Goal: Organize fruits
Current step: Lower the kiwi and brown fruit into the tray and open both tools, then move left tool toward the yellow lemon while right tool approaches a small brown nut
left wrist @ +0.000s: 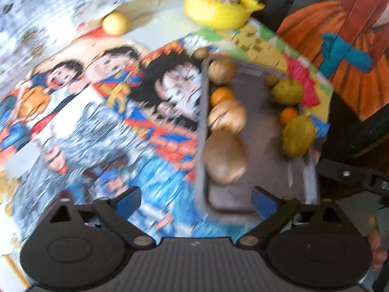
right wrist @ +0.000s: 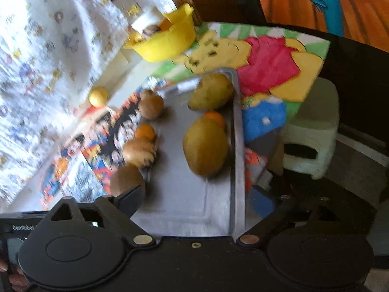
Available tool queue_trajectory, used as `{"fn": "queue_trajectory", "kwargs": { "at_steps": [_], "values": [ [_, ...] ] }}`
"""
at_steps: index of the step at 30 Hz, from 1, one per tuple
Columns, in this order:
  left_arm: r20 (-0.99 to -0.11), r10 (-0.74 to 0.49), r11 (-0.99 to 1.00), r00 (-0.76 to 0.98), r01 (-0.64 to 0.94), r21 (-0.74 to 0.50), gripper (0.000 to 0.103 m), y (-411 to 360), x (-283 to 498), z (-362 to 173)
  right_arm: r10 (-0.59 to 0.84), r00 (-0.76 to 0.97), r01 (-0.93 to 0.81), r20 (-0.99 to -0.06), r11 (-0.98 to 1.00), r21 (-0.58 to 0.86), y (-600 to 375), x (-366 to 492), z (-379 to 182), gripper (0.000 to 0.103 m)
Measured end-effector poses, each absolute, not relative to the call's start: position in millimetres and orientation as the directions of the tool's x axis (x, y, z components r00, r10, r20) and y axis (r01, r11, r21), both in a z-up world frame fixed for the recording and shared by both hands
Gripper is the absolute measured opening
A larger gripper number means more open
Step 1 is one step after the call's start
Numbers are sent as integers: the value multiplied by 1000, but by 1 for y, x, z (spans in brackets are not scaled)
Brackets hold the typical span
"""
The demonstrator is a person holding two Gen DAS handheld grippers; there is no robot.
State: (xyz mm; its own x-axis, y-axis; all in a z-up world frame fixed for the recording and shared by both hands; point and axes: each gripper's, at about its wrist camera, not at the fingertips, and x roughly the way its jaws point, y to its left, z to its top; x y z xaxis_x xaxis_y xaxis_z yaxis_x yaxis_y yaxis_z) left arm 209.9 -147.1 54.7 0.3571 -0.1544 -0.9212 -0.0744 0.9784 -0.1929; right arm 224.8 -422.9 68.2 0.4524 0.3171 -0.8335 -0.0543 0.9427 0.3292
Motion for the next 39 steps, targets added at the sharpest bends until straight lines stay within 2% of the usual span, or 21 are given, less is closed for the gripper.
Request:
{"fn": "queue_trajectory", "kwargs": {
  "at_steps": [5,12,22,34,39],
  "values": [
    [-969,-85,991,233,-84,-107,101,-136,200,55,283,350,5,-893,953,304,-414,206,67,99],
    [-996,16,992,91,-123,5,101,-108,196,47,300,245,-28,-922,953,302,-384,197,67,102],
    [-996,88,981,27,-175,82,102,-52,211,45,296,119,-118,-948,952,283,-325,209,61,102],
    [-992,111,980,63,-176,98,102,-5,250,44,292,141,-174,-946,948,266,-273,241,79,102],
    [-984,116,982,135,-164,93,102,11,269,46,316,250,-219,-915,939,264,-255,255,94,102]
  ]
}}
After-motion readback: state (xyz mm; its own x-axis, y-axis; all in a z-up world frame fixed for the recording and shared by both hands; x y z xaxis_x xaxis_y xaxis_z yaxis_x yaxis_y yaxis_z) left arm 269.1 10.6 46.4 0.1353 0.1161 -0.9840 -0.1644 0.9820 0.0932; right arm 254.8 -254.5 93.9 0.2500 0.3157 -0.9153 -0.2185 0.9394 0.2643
